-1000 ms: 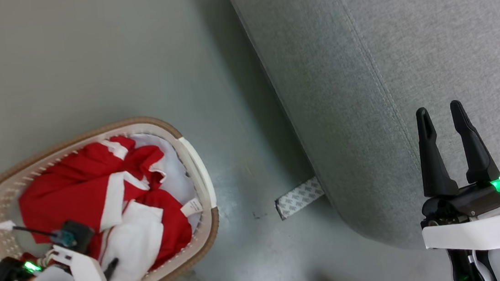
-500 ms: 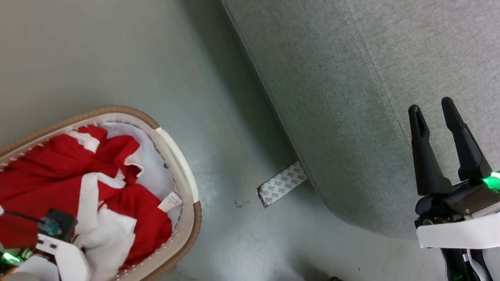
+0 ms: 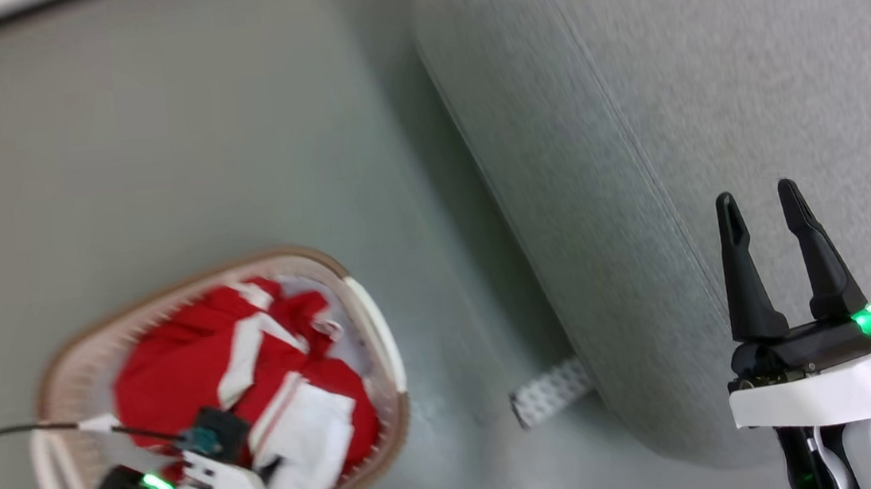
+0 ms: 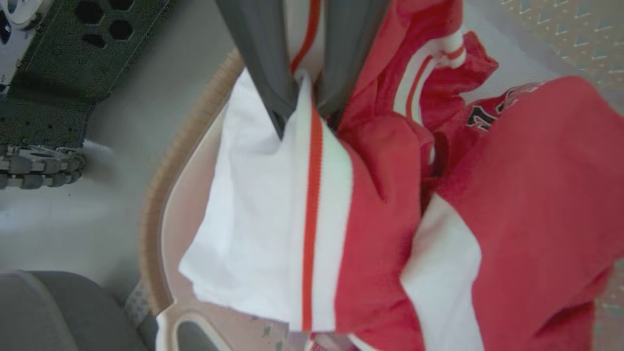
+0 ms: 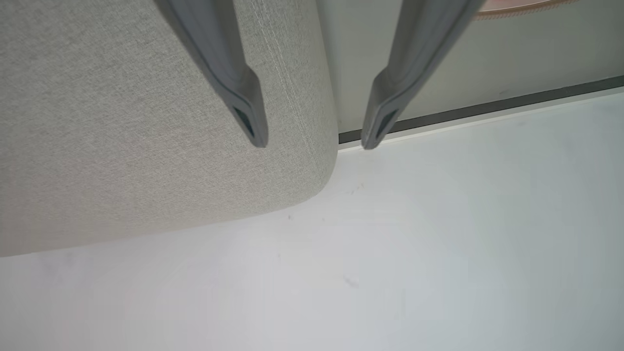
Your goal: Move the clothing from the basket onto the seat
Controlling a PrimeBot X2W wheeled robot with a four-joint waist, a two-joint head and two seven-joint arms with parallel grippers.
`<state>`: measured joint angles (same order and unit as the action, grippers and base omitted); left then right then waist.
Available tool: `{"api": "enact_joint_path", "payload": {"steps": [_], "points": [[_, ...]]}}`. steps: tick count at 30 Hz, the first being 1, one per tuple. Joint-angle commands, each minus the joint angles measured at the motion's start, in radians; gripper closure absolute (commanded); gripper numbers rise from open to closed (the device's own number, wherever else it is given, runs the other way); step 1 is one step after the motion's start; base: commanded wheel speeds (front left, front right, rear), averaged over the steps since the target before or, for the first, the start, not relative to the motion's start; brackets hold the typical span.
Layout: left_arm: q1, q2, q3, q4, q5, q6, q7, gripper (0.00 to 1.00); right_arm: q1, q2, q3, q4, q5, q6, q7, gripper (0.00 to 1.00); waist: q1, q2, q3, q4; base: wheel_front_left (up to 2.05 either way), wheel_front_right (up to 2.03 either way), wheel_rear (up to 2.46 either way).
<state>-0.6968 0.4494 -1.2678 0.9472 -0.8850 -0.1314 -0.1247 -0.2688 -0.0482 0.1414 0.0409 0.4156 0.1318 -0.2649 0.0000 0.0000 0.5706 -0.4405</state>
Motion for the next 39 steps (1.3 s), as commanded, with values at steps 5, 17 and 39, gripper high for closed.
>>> {"api": "enact_joint_path", "payload": {"steps": [5, 17, 39], "points": [[0.050, -0.048, -0.007, -0.018, -0.036, 0.001, -0.069, 1.00, 0.030, -0.004, -0.028, 0.047, -0.040, -0.002, 0.001, 0.00, 0.0000, 0.0000, -0.211, 0.146, 0.00, 0.00, 0.00], [0.076, -0.095, 0.036, -0.127, -0.061, 0.001, -0.140, 1.00, 0.082, -0.004, -0.045, 0.122, -0.087, -0.002, 0.001, 0.00, 0.0000, 0.0000, -0.419, 0.301, 0.00, 0.00, 0.00], [0.119, -0.076, 0.479, -0.608, 0.184, 0.056, -0.141, 1.00, 0.122, -0.004, 0.058, 0.186, -0.044, -0.002, 0.001, 0.00, 0.0000, 0.0000, -0.573, 0.456, 0.00, 0.00, 0.00]]}}
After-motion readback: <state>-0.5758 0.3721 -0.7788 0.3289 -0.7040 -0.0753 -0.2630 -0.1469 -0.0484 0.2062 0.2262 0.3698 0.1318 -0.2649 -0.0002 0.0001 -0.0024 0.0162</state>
